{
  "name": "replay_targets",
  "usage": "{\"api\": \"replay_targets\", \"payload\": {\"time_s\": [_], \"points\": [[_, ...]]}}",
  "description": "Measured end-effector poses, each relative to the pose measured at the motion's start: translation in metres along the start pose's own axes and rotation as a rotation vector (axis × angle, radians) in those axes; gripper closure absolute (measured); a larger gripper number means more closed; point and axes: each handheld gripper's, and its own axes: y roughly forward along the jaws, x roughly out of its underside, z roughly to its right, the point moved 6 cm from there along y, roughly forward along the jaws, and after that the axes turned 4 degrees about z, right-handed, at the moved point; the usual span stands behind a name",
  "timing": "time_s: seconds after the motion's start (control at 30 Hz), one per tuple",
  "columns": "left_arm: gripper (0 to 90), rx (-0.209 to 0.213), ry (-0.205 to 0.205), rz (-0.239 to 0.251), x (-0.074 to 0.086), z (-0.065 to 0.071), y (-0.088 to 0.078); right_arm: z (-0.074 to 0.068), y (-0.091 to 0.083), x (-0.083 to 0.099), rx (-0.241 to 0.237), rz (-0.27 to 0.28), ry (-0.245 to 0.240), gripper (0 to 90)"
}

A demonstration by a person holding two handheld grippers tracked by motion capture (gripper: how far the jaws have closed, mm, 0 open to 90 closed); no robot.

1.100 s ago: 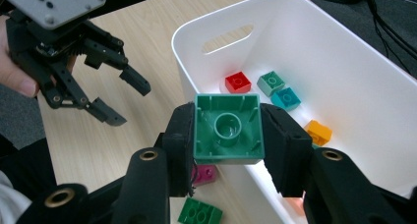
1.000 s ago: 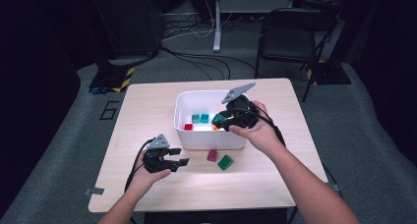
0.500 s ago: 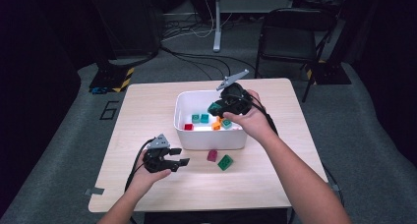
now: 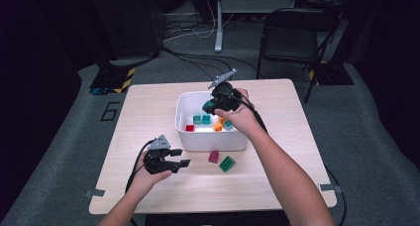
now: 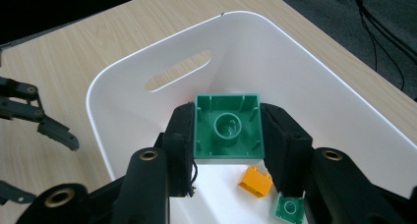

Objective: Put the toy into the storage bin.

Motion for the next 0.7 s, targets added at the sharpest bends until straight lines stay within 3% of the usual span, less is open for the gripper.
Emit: {"api": "replay_targets", "payload": {"time_s": [0.13, 0.27, 0.47, 0.7], "points": [[42.7, -0.002, 0.004, -0.008, 0.000, 0.000, 0.000, 0.003, 0.014, 0.001, 0.008, -0.002, 0.007, 58.2], [42.7, 0.004, 0.004, -0.010, 0.001, 0.001, 0.000, 0.003, 0.030, 0.003, 0.010, -0.029, -0.021, 58.2], [42.7, 0.009, -0.001, -0.020, 0.002, 0.000, 0.001, 0.002, 0.051, 0.006, -0.005, -0.048, 0.002, 58.2], [42.7, 0.007, -0.003, -0.016, 0.002, -0.001, 0.000, 0.016, 0.068, 0.011, -0.016, -0.070, 0.020, 58.1]]}}
